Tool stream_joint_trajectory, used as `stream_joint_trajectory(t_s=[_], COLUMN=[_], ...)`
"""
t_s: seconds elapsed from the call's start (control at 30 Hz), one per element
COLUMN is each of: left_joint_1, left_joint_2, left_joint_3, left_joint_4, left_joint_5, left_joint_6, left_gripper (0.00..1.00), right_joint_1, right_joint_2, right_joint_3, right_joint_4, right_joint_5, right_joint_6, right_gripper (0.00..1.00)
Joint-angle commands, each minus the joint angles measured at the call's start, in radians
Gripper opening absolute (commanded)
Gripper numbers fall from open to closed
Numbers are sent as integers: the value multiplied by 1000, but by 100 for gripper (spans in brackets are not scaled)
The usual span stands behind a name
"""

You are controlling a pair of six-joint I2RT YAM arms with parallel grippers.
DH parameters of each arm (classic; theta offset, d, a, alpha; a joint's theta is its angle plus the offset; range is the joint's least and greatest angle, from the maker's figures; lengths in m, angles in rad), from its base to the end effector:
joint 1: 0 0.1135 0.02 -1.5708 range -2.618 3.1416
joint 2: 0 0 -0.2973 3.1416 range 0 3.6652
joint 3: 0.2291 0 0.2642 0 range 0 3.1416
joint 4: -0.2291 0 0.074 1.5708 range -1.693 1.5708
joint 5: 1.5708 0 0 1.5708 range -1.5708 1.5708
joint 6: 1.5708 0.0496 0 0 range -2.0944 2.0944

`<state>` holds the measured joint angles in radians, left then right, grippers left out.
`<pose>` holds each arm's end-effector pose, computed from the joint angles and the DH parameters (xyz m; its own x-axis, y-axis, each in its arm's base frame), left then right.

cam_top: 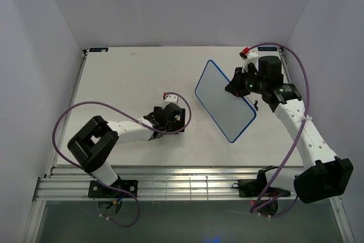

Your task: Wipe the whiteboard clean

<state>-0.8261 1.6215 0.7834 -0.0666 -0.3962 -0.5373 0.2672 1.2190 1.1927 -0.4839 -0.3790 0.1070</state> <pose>0.2349 -0.2266 0.1651 -0.7222 0.0869 -0.6861 0.1712 0.9837 -0.0556 0.2663 0.0919 0.3872 -0.5278 -0.0416 -0.8484 -0.5032 0.8200 0.2729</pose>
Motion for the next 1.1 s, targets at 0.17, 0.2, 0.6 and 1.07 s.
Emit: stream_joint_trajectory(t_s=[0.17, 0.2, 0.6, 1.07], left_joint_1=[7, 5, 5, 7], left_joint_2=[-175, -196, -521, -693], left_joint_3=[48, 50, 66, 10], left_joint_4=[-122, -130, -367, -496], left_joint_5=[14, 23, 125, 220], left_joint_6=[-18, -20, 80, 241], left_gripper=[98, 98, 98, 98], right_joint_1=[-54, -60, -124, -243], right_joint_2=[-15, -10, 71, 149], right_joint_3=[114, 119, 212, 186], right_joint_4=[-15, -21, -42, -13], right_joint_5=[62, 51, -3, -150], right_joint_6=[-87, -95, -216, -245], right_gripper=[8, 8, 8, 8])
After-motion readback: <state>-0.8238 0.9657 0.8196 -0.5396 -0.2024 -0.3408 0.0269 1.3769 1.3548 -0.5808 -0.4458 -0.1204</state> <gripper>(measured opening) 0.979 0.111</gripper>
